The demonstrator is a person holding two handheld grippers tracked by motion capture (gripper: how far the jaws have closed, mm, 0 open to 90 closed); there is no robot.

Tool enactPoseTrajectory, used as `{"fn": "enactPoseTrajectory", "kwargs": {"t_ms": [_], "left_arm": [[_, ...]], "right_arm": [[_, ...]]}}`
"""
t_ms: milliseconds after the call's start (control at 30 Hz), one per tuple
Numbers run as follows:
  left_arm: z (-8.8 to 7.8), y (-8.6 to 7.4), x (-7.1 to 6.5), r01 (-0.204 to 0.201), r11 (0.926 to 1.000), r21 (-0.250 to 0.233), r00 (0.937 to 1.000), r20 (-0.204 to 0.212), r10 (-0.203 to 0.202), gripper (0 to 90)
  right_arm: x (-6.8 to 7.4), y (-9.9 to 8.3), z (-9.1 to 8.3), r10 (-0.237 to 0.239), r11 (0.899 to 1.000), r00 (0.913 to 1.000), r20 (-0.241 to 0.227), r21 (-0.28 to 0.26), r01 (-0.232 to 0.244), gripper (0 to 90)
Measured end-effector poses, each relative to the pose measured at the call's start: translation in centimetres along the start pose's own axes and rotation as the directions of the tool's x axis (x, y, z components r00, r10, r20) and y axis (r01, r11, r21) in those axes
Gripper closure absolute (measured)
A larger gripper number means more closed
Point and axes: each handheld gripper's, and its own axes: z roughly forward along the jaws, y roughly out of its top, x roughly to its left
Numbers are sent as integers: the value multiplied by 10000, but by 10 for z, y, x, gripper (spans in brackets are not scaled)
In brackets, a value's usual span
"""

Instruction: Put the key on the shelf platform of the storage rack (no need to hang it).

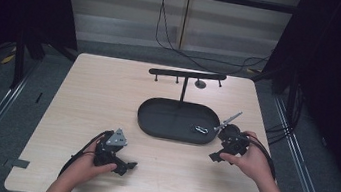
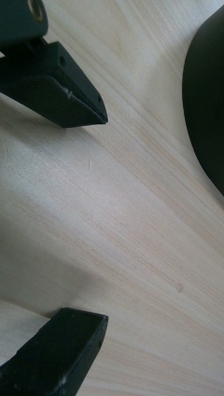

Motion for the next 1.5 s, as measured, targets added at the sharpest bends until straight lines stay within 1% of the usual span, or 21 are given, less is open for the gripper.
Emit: {"fn": "enactPoseTrajectory", "kwargs": {"t_ms": [133, 233, 267, 300, 333, 400, 433, 567, 600, 633, 667, 700, 733, 900, 933, 1033, 1100, 1167, 1267, 1367, 1500], "left_arm": [[0, 0, 0, 4, 10000, 3, 10000, -2, -4, 46], [0, 0, 0, 2, 10000, 6, 10000, -3, -2, 46], [0, 0, 0, 10, 10000, -10, 10000, 12, -10, 46], [0, 0, 0, 7, 10000, 8, 10000, 0, -7, 46], [0, 0, 0, 7, 10000, 9, 10000, -1, -7, 46], [0, 0, 0, 6, 10000, 5, 10000, -2, -6, 46], [0, 0, 0, 7, 10000, 7, 10000, -1, -7, 46], [0, 0, 0, 10, 10000, 3, 10000, -3, -10, 46], [0, 0, 0, 10, 10000, 5, 10000, -4, -10, 46], [0, 0, 0, 9, 10000, 2, 10000, -2, -9, 46], [0, 0, 0, 9, 10000, 5, 10000, -1, -9, 46], [0, 0, 0, 7, 10000, 4, 10000, -3, -7, 46], [0, 0, 0, 9, 10000, 2, 10000, -5, -9, 46], [0, 0, 0, 11, 10000, 1, 10000, -4, -11, 46], [0, 0, 0, 9, 10000, -2, 10000, -2, -9, 46], [0, 0, 0, 11, 10000, 0, 10000, -1, -11, 46], [0, 0, 0, 9, 10000, -1, 10000, -1, -9, 46], [0, 0, 0, 14, 10000, -22, 10000, 29, -14, 46], [0, 0, 0, 15, 10000, -16, 10000, 20, -15, 46], [0, 0, 0, 5, 10000, 5, 10000, -3, -5, 46], [0, 0, 0, 5, 10000, 1, 10000, -6, -5, 46]], "right_arm": [[-2, -8, 1, 217, 9998, 9998, -41, -33, -217, 315], [-3, -11, 1, 209, 9998, 9998, -46, -16, -209, 314], [-2, -12, 0, 283, 9996, 9996, -13, -53, -283, 314], [-3, -14, 0, 337, 9994, 9994, -107, -55, -338, 314], [-4, -15, 1, 247, 9996, 9997, -93, -154, -248, 314], [-4, -18, 1, 369, 9993, 9992, -122, -94, -371, 314], [-4, -20, 2, 314, 9994, 9995, -88, -103, -315, 314], [-5, -26, 4, 353, 9993, 9993, -78, -74, -354, 313], [-4, -27, 4, 406, 9992, 9992, -3, -24, -406, 313], [-5, -28, 4, 346, 9994, 9994, -10, -55, -346, 313], [-4, -29, 4, 411, 9991, 9991, -67, -38, -411, 313], [-5, -30, 4, 317, 9995, 9995, -39, -89, -317, 313], [-4, -32, 4, 446, 9990, 9990, -75, -67, -446, 313], [-6, -37, 5, 366, 9993, 9993, -47, -115, -367, 313], [-5, -38, 4, 492, 9988, 9988, -81, -74, -493, 313], [-6, -42, 4, 441, 9989, 9990, -55, -141, -442, 313], [-6, -45, 4, 573, 9983, 9983, -107, -116, -574, 312], [-7, -46, 4, 521, 9985, 9986, -79, -142, -522, 312], [-7, -50, 5, 631, 9979, 9980, -88, -148, -632, 312], [-8, -53, 5, 623, 9979, 9980, -87, -173, -624, 313], [-9, -57, 5, 727, 9972, 9973, -118, -157, -728, 312]]}}
